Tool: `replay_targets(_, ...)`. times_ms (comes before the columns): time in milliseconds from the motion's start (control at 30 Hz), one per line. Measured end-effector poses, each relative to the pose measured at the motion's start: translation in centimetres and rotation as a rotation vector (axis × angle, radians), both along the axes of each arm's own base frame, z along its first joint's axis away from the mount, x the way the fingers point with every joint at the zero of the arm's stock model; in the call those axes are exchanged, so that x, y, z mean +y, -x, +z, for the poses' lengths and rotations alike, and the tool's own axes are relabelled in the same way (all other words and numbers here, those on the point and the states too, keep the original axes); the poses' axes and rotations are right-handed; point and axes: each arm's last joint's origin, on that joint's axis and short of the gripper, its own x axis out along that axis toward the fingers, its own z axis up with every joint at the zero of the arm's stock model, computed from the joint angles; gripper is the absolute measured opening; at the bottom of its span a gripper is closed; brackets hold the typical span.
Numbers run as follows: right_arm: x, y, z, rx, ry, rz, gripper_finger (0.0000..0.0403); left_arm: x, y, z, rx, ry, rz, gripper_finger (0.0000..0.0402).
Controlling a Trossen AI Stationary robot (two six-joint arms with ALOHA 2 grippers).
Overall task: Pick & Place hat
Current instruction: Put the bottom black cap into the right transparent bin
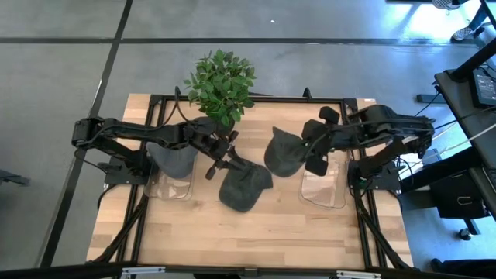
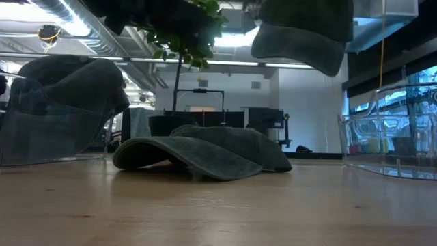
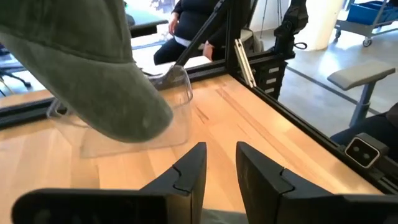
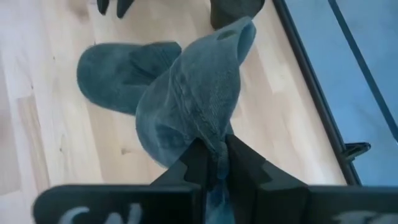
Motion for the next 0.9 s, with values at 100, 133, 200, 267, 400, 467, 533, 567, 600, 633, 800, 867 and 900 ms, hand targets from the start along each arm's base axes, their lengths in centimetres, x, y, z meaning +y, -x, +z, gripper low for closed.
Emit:
replay_targets(100,-0.3,1.3,-0.6,0.015,-0.006,-0.013,0.0037,0.0,0.1,-0.2,0.021,0.002,0.000,0.0084)
replay_targets(133,-0.4,1.9,-0.9,0.018,-0.012,-0.027,0.0037,0.0,0.1,-0.2,0.025,0.003,-0.001,0.0085)
replay_targets(200,-0.7,3.3,-1.5,0.025,-0.024,-0.045,0.0037,0.0,0.1,-0.3,0.031,0.004,-0.001,0.0086)
replay_targets(267,-1.0,4.8,-1.7,0.012,-0.050,-0.068,0.0037,0.0,0.1,-0.3,0.030,0.004,-0.001,0.0085)
replay_targets(400,-1.7,7.9,-2.0,-0.030,-0.104,-0.098,0.0037,0.0,0.1,-0.2,0.021,-0.003,0.002,0.0082)
replay_targets(467,-2.0,9.3,-2.4,-0.041,-0.114,-0.110,0.0037,0.0,0.0,-0.2,0.016,-0.017,0.004,0.0083)
replay_targets(533,-2.2,10.4,-3.2,-0.034,-0.115,-0.114,0.0037,0.0,0.0,-0.2,0.013,-0.023,0.002,0.0085)
replay_targets(567,-2.3,10.8,-3.6,-0.026,-0.114,-0.113,0.0037,0.0,0.0,-0.2,0.012,-0.024,0.001,0.0086)
replay_targets(600,-2.4,11.2,-4.1,-0.019,-0.116,-0.113,0.0037,0.0,0.0,-0.2,0.012,-0.024,0.001,0.0086)
replay_targets(633,-2.4,11.6,-4.6,-0.008,-0.126,-0.113,0.0037,0.0,0.0,-0.2,0.012,-0.024,0.001,0.0086)
replay_targets(800,-2.4,12.2,-7.6,0.080,-0.170,-0.139,0.0037,0.0,0.0,-0.2,0.012,-0.029,0.013,0.0082)
replay_targets(867,-2.4,12.0,-9.1,0.131,-0.160,-0.153,0.0037,0.1,0.0,-0.2,0.014,-0.039,0.044,0.0082)
replay_targets(900,-2.4,11.9,-9.9,0.164,-0.148,-0.155,0.0037,0.2,0.0,-0.2,0.014,-0.044,0.054,0.0083)
